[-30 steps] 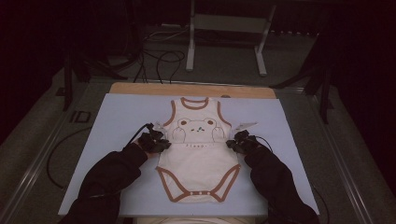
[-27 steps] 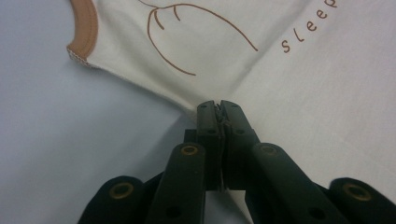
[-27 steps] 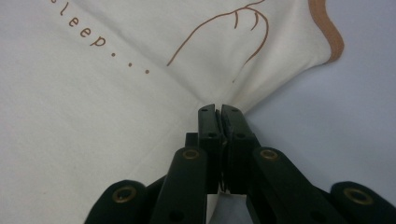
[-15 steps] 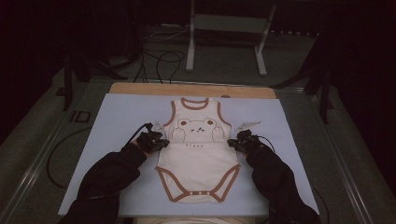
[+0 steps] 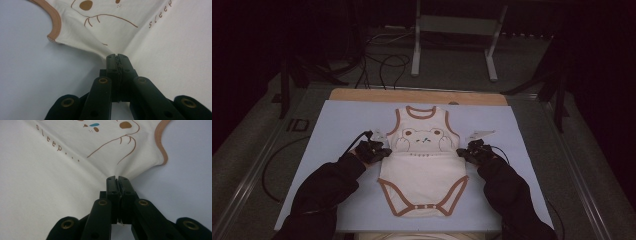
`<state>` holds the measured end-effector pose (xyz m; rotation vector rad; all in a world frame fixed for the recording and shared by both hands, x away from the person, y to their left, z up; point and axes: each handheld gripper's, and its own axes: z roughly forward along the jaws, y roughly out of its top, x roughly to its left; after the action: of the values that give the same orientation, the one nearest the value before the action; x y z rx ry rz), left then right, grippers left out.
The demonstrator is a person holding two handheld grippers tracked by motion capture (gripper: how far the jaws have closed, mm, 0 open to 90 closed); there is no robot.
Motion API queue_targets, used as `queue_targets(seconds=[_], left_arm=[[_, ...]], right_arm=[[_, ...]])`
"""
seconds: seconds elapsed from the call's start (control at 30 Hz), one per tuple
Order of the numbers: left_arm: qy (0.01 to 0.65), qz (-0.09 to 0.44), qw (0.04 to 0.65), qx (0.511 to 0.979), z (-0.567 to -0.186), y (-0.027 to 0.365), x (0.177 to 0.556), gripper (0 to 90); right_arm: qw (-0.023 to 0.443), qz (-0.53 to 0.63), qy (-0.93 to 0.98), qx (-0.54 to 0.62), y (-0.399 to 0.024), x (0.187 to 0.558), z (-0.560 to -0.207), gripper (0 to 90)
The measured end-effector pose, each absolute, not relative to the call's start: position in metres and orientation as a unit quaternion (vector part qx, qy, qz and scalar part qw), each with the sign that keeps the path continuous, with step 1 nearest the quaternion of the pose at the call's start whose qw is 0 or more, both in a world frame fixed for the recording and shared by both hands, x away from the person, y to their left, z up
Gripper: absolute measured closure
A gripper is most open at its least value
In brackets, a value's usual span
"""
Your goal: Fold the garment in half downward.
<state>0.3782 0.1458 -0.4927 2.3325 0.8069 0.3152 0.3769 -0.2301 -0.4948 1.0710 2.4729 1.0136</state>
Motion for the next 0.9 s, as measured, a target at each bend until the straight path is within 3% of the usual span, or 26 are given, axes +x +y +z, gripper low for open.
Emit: queue_targets(seconds=[0.9], left_arm=[[0.270,0.134,0.346,0.888,-0.466,0.153,0.351,89.9]], right_arm=[[0.136,0.378,0.848,0.345,-0.234,0.345,-0.467,88.6]])
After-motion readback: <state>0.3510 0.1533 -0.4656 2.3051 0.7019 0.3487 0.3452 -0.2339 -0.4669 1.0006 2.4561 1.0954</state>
